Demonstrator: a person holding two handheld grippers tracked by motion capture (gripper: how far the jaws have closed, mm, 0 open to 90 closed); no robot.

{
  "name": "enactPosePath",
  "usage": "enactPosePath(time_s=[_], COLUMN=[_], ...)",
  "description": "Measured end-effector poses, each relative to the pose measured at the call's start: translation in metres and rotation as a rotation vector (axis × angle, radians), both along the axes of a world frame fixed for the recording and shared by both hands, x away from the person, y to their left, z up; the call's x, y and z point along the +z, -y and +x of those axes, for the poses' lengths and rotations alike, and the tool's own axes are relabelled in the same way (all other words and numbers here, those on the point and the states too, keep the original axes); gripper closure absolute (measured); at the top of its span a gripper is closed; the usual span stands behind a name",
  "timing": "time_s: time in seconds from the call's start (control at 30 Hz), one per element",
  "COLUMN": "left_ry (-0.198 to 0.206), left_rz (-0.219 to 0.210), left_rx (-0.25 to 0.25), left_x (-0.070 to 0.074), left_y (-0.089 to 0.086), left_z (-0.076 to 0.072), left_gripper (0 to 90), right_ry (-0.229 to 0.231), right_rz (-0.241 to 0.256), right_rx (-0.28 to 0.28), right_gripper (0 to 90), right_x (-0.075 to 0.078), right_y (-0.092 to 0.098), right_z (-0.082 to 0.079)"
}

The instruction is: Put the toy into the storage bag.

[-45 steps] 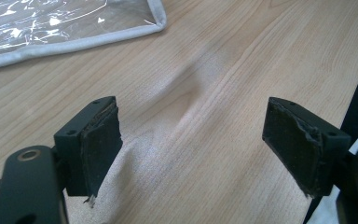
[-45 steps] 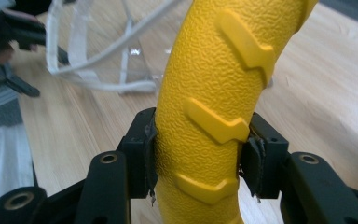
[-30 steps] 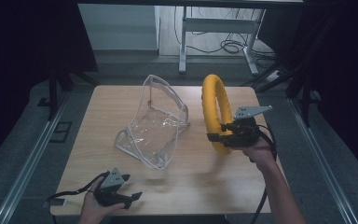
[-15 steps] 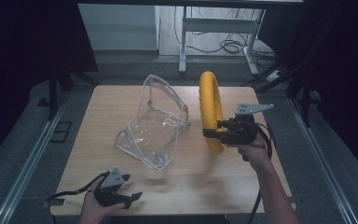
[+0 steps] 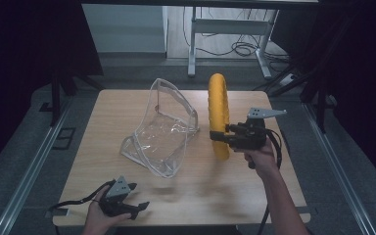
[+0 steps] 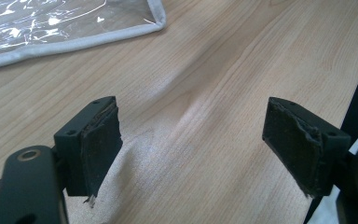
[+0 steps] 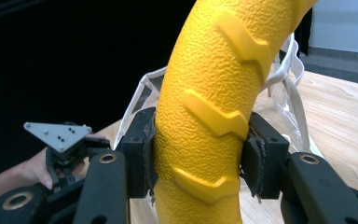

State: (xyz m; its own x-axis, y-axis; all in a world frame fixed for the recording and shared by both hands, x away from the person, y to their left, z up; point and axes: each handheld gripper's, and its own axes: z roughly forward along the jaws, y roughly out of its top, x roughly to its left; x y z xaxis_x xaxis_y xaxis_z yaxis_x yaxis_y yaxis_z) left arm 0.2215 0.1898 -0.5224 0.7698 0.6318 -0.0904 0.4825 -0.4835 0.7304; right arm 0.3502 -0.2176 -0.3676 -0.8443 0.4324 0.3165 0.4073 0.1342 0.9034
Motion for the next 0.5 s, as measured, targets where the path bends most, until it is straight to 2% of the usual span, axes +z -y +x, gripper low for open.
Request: enactPosePath(time_s=[0.5], left_ry=[-0.001], left_rz=[0.003], left_rx=[-0.002], left_x=[-0.0001], left_y=[0.0], left_z=[-0.0001], left_gripper=[19.2], right_ry=[-0.002], right_rz=[0.094], right_rx=[0.003], right_gripper=[52.1], right_x=[0.0025], right_y=[-0.007], right_z=[-0.0021])
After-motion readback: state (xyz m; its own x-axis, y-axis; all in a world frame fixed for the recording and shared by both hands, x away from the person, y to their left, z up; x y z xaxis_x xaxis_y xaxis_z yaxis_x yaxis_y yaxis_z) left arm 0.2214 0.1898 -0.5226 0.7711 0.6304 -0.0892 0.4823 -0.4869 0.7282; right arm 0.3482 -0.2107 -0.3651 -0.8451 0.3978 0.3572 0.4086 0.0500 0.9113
